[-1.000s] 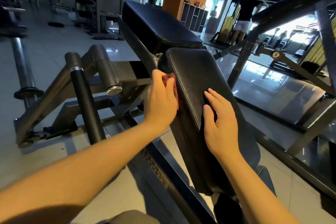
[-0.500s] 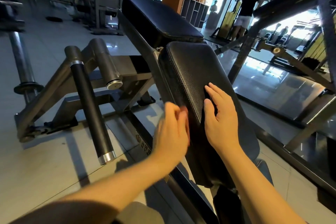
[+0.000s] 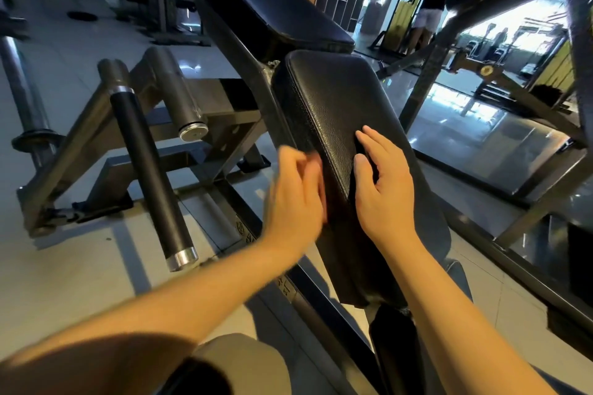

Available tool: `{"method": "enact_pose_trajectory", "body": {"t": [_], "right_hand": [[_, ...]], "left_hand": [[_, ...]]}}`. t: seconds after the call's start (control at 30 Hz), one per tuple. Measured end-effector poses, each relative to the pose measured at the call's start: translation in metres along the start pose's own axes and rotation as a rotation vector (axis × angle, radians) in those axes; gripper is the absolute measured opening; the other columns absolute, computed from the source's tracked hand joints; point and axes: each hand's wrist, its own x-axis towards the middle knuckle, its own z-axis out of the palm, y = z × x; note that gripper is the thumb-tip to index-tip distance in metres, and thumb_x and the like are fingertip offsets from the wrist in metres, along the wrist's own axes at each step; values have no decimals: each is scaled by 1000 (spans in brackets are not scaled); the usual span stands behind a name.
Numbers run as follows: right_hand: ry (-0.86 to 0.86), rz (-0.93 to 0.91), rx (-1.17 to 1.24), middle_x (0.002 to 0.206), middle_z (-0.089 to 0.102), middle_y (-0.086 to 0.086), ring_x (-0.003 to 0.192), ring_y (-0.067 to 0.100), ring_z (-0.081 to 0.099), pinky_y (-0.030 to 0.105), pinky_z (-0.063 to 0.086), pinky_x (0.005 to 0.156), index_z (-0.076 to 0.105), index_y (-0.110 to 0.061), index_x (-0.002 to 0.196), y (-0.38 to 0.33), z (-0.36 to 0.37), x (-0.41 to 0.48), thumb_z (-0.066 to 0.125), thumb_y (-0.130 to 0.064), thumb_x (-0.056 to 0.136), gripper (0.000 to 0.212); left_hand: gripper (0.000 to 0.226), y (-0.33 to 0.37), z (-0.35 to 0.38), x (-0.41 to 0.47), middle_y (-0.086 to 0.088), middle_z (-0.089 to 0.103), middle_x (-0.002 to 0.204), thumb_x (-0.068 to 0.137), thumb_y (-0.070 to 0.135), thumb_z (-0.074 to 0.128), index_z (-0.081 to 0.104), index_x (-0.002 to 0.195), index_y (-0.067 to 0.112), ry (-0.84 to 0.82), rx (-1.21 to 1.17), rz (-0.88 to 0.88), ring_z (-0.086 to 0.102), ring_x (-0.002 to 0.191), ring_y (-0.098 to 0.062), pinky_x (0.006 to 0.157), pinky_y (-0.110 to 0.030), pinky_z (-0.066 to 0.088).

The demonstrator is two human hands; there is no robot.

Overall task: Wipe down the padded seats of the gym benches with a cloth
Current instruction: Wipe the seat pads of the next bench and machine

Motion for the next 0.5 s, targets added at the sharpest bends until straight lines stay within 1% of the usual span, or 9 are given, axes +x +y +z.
{"method": "enact_pose_trajectory", "body": {"t": [0.03, 0.1, 0.13, 0.2, 0.27, 0.33, 0.4, 0.47, 0.5], "right_hand": [[-5, 5, -2, 150, 52, -9, 140, 6, 42, 41, 33, 121, 57, -23, 144, 0, 0, 0, 45, -29, 105, 41], [-6, 15, -10, 150, 52, -10, 140, 5, 41, 41, 32, 121, 57, -24, 144, 0, 0, 0, 45, -29, 105, 41], [-4, 14, -10, 150, 52, -9, 140, 6, 41, 41, 33, 121, 57, -23, 144, -1, 0, 0, 45, -29, 105, 41], [3, 0, 3, 149, 53, -8, 140, 6, 42, 40, 33, 120, 58, -22, 143, -1, 0, 0, 45, -29, 104, 41], [6, -8, 2, 149, 53, -8, 140, 6, 42, 39, 34, 119, 58, -22, 143, 0, 0, 1, 46, -28, 104, 41], [2, -6, 0, 149, 53, -8, 140, 6, 42, 38, 34, 119, 58, -22, 143, 0, 0, 0, 47, -27, 105, 40], [4, -5, 4, 149, 53, -8, 140, 6, 41, 37, 33, 119, 58, -22, 143, 0, -1, 0, 46, -28, 105, 40], [0, 1, 5, 150, 53, -8, 140, 6, 41, 36, 32, 120, 57, -23, 143, 0, 0, 0, 45, -28, 105, 41], [-3, 9, 4, 150, 52, -9, 140, 6, 41, 37, 31, 120, 57, -23, 143, 0, 0, 0, 45, -29, 105, 41]], "left_hand": [[12, 4, -3, 29, 4, 56, 79, 108, 29, 40, 41, 97, 27, 99, -20, -55, 61, 71, -9, 64, -41, 53], [10, 14, -6, 66, 6, 52, 79, 109, 25, 39, 40, 99, 21, 232, -18, -123, 56, 69, 1, 63, -29, 48], [10, 15, -3, 66, 6, 51, 79, 109, 24, 39, 40, 101, 20, 245, -20, -105, 56, 69, 2, 62, -23, 45], [11, 8, 5, 28, 2, 56, 78, 109, 29, 39, 41, 101, 23, 147, -74, -51, 61, 69, -5, 61, -29, 48], [12, -2, 10, -36, -1, 60, 77, 108, 41, 36, 41, 100, 32, -83, -60, -60, 64, 67, -17, 57, -41, 52], [14, -6, 7, -72, 3, 60, 75, 103, 47, 33, 39, 96, 38, -221, 72, -20, 63, 66, -12, 57, -34, 48], [14, -4, 6, -50, 4, 58, 75, 104, 44, 34, 39, 93, 37, -152, 66, -14, 61, 66, -10, 57, -30, 46], [12, 3, 3, 2, 3, 57, 78, 108, 36, 38, 40, 96, 31, 37, -15, -75, 62, 68, -8, 60, -33, 51], [11, 9, -1, 31, 4, 55, 80, 108, 31, 39, 40, 98, 27, 134, -14, -108, 60, 69, -2, 62, -29, 51]]}}
